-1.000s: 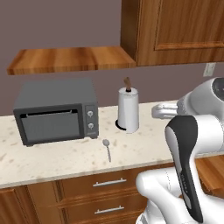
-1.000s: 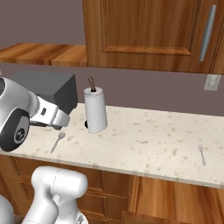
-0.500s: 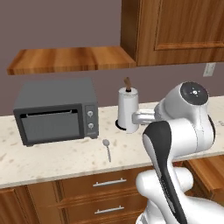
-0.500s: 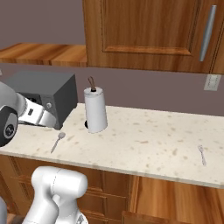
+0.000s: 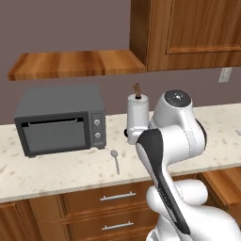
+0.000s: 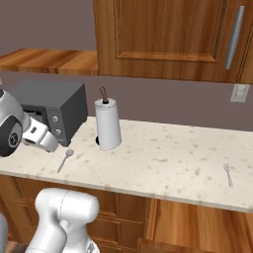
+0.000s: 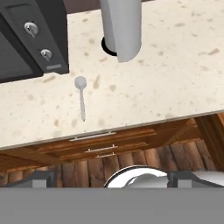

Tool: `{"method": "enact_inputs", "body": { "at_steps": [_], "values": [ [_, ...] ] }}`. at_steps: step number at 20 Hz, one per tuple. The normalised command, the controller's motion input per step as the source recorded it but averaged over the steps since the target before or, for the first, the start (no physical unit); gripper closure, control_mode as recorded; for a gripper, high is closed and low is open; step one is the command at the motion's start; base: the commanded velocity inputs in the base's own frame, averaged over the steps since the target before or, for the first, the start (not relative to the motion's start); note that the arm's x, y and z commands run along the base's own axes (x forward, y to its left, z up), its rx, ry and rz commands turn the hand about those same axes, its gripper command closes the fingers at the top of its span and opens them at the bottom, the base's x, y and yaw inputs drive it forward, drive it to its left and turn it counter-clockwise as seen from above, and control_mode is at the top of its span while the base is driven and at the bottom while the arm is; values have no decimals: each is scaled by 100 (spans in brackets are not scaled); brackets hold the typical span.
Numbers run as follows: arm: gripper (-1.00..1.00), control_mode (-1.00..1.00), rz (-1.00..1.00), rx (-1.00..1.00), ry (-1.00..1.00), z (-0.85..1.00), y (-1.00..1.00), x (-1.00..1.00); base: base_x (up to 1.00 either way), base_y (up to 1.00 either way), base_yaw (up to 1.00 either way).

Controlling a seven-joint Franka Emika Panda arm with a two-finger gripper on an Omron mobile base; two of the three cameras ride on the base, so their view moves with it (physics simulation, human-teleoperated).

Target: Organize the utensils by type. Pick up the wooden spoons from the counter and place them in the open cabinet. Then pick up the metallic utensils from the counter and place them in the open drawer.

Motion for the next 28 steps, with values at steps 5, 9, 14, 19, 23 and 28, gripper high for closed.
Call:
{"method": "enact_inputs", "body": {
  "at_steps": [5,9,14,19,23,28],
  "values": [
    [-100,-100,1,0,1,-49,31,21,0,0,0],
    [-100,-100,0,0,2,-38,12,44,0,0,0],
    [-100,-100,0,0,10,-41,10,63,0,0,0],
    [-100,-100,0,0,15,-47,18,63,0,0,0],
    [-100,-100,0,0,8,-46,17,53,0,0,0],
    [-100,-100,0,-1,4,-48,14,51,0,0,0]
  ]
}}
